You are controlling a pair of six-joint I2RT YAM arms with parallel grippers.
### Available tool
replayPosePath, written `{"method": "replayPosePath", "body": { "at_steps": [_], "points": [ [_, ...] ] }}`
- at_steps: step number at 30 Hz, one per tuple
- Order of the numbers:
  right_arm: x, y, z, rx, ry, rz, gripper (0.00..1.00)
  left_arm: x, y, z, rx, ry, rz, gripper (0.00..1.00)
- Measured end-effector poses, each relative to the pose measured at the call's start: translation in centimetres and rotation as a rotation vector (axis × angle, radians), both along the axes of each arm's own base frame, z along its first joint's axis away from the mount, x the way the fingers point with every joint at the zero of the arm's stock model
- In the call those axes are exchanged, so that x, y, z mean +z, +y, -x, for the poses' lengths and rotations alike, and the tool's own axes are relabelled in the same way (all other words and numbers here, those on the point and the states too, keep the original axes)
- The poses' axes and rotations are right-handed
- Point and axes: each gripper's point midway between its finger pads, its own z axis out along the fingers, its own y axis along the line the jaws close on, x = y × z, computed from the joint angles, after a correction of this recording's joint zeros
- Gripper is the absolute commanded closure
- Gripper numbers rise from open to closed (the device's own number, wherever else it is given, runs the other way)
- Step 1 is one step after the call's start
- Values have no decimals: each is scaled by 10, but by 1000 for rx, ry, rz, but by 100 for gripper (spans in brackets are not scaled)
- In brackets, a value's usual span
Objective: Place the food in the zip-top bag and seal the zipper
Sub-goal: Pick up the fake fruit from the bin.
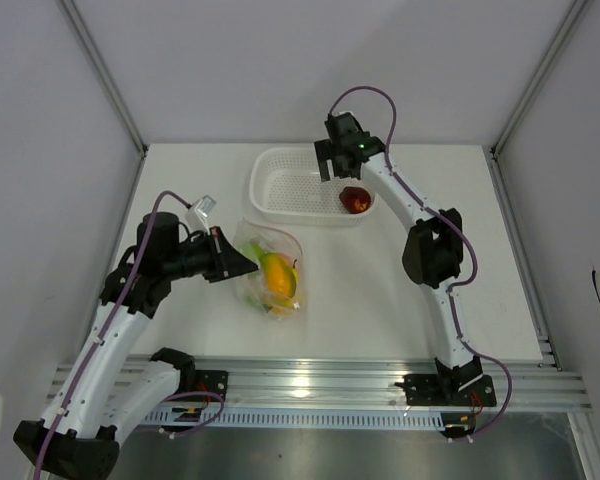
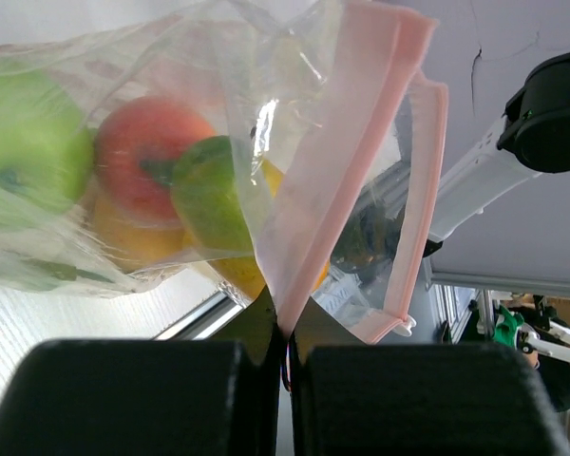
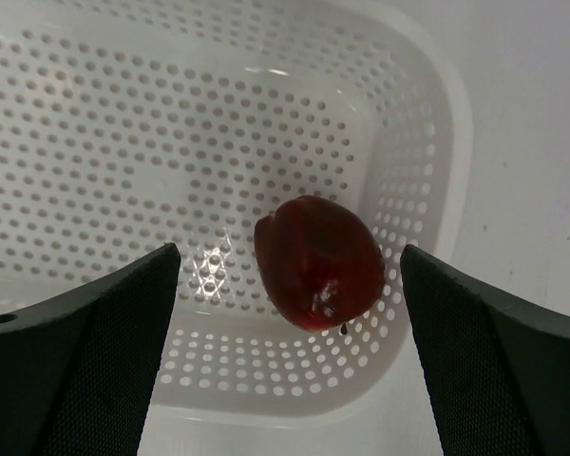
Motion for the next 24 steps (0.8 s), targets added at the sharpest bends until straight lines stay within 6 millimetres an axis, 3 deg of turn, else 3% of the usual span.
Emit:
{"method": "replayPosePath", "body": {
  "at_steps": [9, 24],
  "points": [
    [-53, -11, 6, 3, 122, 120, 1, -6, -1, 1, -10, 19, 2, 99],
    [-97, -25, 32, 6, 234, 219, 1, -10, -2, 1, -15, 31, 2, 99]
  ]
}}
